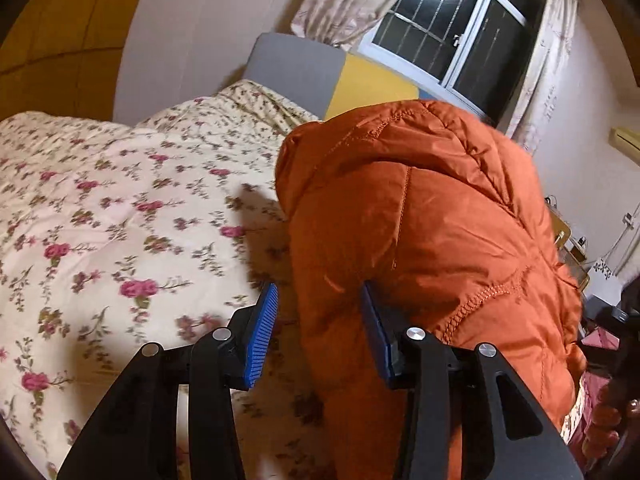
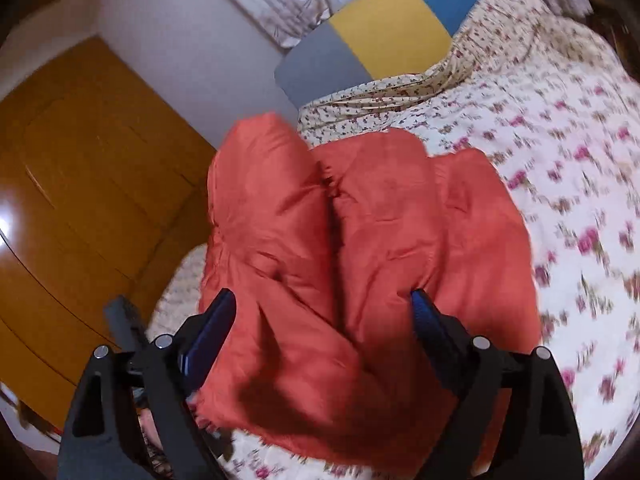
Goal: Fold large clothes
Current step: 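Open both grippers and press the folded jacket bundle down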
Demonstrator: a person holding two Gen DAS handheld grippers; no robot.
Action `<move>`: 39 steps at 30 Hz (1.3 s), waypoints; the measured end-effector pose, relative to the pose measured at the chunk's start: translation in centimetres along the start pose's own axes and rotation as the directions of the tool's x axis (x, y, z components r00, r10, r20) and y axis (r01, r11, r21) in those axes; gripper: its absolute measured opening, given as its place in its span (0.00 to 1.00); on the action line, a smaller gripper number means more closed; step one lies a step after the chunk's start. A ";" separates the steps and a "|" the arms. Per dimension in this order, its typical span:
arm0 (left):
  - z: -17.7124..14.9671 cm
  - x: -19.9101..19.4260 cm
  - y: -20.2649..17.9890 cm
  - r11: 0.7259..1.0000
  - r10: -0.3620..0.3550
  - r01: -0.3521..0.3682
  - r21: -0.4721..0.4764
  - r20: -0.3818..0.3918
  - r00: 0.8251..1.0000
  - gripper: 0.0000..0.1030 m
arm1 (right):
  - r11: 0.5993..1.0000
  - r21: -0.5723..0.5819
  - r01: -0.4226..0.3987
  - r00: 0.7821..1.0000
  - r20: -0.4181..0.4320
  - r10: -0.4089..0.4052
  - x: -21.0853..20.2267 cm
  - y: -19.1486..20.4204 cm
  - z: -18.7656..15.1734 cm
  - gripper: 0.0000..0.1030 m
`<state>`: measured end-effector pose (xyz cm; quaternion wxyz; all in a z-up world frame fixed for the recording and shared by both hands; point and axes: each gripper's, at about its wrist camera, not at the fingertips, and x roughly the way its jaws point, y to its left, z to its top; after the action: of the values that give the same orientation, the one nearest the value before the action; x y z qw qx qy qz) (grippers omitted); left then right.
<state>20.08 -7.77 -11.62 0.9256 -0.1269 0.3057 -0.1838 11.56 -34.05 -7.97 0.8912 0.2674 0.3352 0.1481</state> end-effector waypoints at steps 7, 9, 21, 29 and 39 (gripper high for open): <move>1.1 0.6 -2.5 0.999 -0.021 0.021 0.029 -0.005 1.000 0.30 | 0.991 -0.121 0.055 0.993 0.108 -0.042 -3.5 1.1 -0.3 0.23; 1.1 0.6 -3.9 0.997 -0.034 0.034 0.065 -0.001 0.999 0.30 | 0.993 -0.083 0.083 0.989 0.127 -0.072 -4.5 -0.6 -0.9 0.22; -0.8 2.8 -12.5 0.931 0.052 -0.050 0.363 0.007 0.999 0.30 | 0.970 0.227 0.082 0.977 0.175 -0.124 -4.6 -10.6 -6.8 0.34; -0.7 3.3 -13.4 0.910 0.106 -0.093 0.405 -0.010 0.994 0.31 | 0.950 0.242 0.199 0.944 0.213 -0.252 -7.2 -9.3 -7.1 0.59; 4.3 5.8 -14.5 0.951 0.077 -0.042 0.306 -0.104 0.992 0.72 | 0.950 0.076 0.304 0.882 0.353 -0.311 -8.5 -1.0 1.5 0.47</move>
<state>23.25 -22.68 -6.21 0.9201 0.0364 0.3302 -0.2074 6.45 -39.27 -3.18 0.9471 0.2414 0.2053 -0.0498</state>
